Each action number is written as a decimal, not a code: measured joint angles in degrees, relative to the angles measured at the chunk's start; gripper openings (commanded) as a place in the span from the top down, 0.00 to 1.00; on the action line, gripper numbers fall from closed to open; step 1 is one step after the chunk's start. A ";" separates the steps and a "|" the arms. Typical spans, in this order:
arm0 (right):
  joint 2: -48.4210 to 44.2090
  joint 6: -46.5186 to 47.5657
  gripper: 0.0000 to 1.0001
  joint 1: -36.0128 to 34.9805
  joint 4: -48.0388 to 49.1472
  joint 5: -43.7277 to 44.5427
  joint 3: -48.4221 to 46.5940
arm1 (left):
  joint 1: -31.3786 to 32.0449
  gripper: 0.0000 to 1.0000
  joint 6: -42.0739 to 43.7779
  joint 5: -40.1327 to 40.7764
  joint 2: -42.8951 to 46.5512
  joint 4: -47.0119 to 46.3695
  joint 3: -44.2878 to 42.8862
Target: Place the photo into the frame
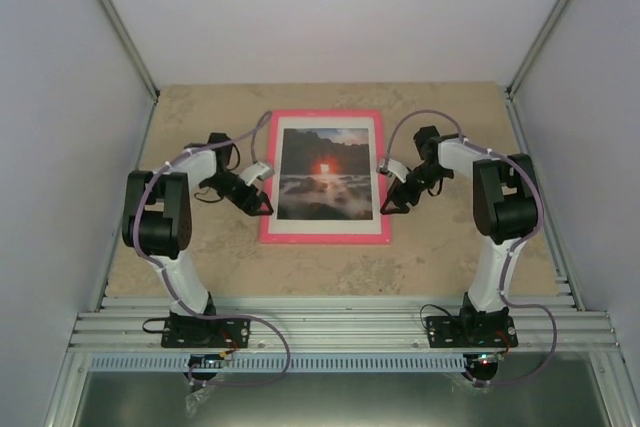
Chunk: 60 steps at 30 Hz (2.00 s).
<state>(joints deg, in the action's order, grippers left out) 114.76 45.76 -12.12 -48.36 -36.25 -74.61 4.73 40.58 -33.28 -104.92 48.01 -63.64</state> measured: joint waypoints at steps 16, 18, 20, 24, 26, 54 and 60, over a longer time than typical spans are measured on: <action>9.31 -13.31 0.25 2.99 0.55 -6.99 -13.31 | -3.19 0.36 -13.94 -2.14 -13.79 -10.69 -16.85; 9.90 -13.86 0.26 3.13 0.76 -7.89 -13.00 | -2.51 0.37 -14.51 -2.60 -13.77 -11.32 -16.33; 9.51 -14.05 0.26 3.19 1.09 -8.33 -12.00 | -1.53 0.39 -14.97 -2.47 -12.96 -12.98 -14.78; 6.91 -14.08 0.26 3.85 2.12 -8.59 -7.65 | -0.81 0.40 -15.67 -2.56 -10.60 -15.58 -10.62; 5.33 -14.08 0.26 4.07 2.23 -8.70 -5.05 | -0.48 0.40 -16.04 -2.80 -9.62 -16.55 -8.92; 4.55 -17.11 0.17 6.60 2.78 -7.69 -5.11 | 0.79 0.01 -19.41 -3.15 -3.89 -17.90 -2.12; 4.48 -15.39 0.04 10.62 0.20 -5.75 -13.90 | 0.39 0.01 -19.41 1.25 -2.91 -11.78 -9.97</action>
<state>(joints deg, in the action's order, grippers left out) 119.24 30.37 -1.50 -48.16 -42.00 -88.51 5.13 21.17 -32.03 -107.83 36.23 -73.60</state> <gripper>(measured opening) 0.867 0.994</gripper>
